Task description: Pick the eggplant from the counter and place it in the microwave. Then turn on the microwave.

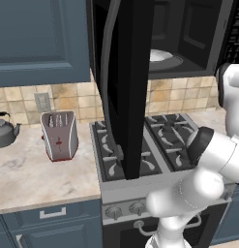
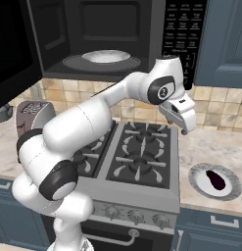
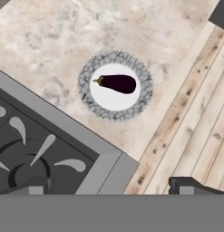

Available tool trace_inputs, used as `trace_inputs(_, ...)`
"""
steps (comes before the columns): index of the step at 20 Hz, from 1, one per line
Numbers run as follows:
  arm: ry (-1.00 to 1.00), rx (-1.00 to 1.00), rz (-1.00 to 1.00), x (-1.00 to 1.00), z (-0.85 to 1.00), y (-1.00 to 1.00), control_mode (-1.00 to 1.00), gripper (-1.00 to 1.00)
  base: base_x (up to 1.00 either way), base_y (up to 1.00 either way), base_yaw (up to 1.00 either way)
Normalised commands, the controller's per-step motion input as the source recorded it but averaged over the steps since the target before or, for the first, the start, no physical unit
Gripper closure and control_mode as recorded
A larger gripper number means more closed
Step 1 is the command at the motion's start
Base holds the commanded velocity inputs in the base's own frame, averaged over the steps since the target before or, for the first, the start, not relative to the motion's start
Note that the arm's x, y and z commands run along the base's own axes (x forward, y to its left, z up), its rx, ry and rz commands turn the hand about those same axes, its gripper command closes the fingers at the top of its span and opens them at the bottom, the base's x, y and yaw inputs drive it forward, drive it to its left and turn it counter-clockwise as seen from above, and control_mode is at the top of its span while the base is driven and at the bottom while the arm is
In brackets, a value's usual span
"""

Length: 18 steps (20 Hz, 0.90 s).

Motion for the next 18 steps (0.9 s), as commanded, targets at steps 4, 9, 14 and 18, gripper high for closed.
trace_inputs(4,0.04,0.0,0.0,0.11,-0.1,-0.14,-1.0,-1.0,0.0,0.0,0.0)
trace_inputs(9,0.04,0.0,0.0,0.1,-0.09,-0.14,-1.0,-1.0,0.0,0.0,0.0)
trace_inputs(14,0.03,0.0,0.0,0.09,-0.07,-0.12,-1.0,-1.0,0.0,0.0,0.0)
trace_inputs(18,0.03,0.0,0.0,0.06,-0.08,-0.14,-1.0,-1.0,0.0,0.0,0.0)
